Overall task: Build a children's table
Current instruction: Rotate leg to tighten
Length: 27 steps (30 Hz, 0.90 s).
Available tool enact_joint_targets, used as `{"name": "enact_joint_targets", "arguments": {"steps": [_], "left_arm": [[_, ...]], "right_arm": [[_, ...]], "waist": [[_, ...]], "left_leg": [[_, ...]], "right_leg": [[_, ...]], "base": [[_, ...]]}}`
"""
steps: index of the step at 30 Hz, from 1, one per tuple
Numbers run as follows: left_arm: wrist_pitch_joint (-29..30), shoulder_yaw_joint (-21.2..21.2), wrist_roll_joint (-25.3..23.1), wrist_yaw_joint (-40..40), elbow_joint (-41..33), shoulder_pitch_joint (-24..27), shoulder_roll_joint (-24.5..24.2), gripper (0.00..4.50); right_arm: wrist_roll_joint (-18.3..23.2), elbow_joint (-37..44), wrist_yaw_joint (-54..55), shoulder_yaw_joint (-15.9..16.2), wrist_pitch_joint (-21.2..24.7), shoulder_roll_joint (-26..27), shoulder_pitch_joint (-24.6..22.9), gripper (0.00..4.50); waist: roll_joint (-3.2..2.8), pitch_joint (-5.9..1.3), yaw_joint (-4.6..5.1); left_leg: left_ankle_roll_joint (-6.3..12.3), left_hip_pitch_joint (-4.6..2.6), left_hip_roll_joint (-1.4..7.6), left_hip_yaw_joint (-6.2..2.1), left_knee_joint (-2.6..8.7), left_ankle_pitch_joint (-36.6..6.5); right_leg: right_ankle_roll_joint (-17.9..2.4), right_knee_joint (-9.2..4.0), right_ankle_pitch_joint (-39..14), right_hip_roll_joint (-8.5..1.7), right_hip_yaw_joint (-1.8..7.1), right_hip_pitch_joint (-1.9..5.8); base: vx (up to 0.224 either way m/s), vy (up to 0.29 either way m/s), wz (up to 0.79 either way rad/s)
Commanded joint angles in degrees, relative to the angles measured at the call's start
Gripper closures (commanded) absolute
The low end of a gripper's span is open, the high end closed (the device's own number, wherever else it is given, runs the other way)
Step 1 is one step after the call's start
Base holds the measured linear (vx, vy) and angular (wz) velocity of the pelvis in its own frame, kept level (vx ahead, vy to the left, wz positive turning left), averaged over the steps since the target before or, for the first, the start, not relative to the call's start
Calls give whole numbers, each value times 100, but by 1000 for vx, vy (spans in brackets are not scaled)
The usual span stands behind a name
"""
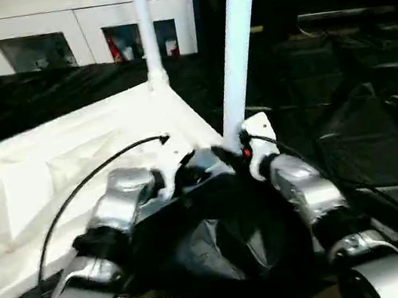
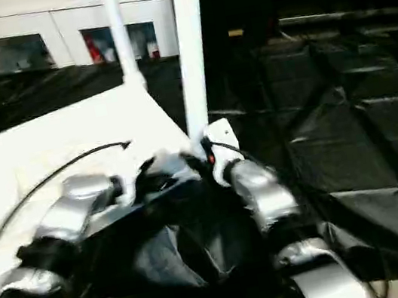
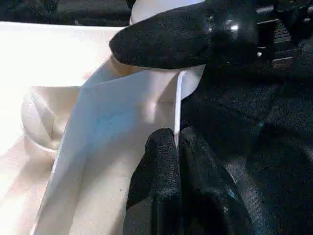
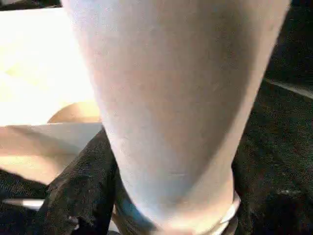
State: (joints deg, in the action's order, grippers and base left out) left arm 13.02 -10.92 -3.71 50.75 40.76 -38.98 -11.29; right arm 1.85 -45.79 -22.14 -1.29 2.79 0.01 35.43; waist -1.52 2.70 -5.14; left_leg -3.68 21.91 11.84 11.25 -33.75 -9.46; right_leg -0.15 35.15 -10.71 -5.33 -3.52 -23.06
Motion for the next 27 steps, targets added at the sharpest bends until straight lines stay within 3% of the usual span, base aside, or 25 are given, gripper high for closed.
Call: {"name": "enact_joint_targets", "arguments": {"steps": [1, 2, 3, 8, 12, 15, 25, 27], "left_arm": [[-172, 43, 212, -221, -116, -139, 370, 450], [-205, 25, 203, -154, -135, -115, 352, 450], [-264, -6, 190, -75, -165, -83, 317, 450], [-461, -103, 251, 358, -355, 105, 111, 450], [-583, -330, 416, 1361, -833, 428, -281, 450], [-702, -424, 363, 1644, -882, 513, -509, 450], [-626, -441, 446, 2222, -1117, 662, -911, 450], [-600, -447, 498, 2334, -1154, 680, -944, 450]], "right_arm": [[101, -115, -446, 370, 88, 459, -41, 122], [69, -95, -532, 399, 71, 420, -36, 122], [10, -71, -602, 446, 33, 364, -34, 94], [-86, -51, -1033, 601, -119, 65, -16, 84], [-121, 222, -2191, 917, -263, -444, -137, 84], [-63, 522, -2973, 1103, -263, -745, -256, 84], [154, 798, -4210, 1344, -210, -1210, -287, 84], [203, 888, -4321, 1338, -127, -1216, -330, 117]], "waist": [[42, -380, 19], [40, -380, 20], [46, -379, 17], [50, -375, 14], [63, -384, 14], [66, -385, -30], [61, -382, -26], [54, -377, -30]], "left_leg": [[67, -107, 119, -82, 424, -1272], [106, -108, 119, -80, 425, -1260], [132, -104, 120, -81, 425, -1271], [170, -97, 129, -79, 423, -1311], [285, -90, 135, -58, 396, -1165], [369, -93, 154, -49, 384, -1079], [339, -95, 163, -52, 387, -1147], [320, -98, 161, -54, 389, -1146]], "right_leg": [[-1156, -406, -924, -285, 220, 241], [-1177, -401, -847, -281, 215, 244], [-1188, -404, -851, -287, 214, 248], [-1202, -411, -944, -298, 213, 256], [-1286, -380, -689, -281, 211, 262], [-1334, -348, -543, -272, 208, 252], [-1434, -341, -648, -282, 206, 253], [-1445, -340, -668, -279, 204, 251]], "base": [[0, 0, 0], [0, 0, 0], [0, 0, 0], [0, 0, 0], [0, 0, 0], [0, 0, 0], [0, 0, 0], [0, 0, 0]]}}
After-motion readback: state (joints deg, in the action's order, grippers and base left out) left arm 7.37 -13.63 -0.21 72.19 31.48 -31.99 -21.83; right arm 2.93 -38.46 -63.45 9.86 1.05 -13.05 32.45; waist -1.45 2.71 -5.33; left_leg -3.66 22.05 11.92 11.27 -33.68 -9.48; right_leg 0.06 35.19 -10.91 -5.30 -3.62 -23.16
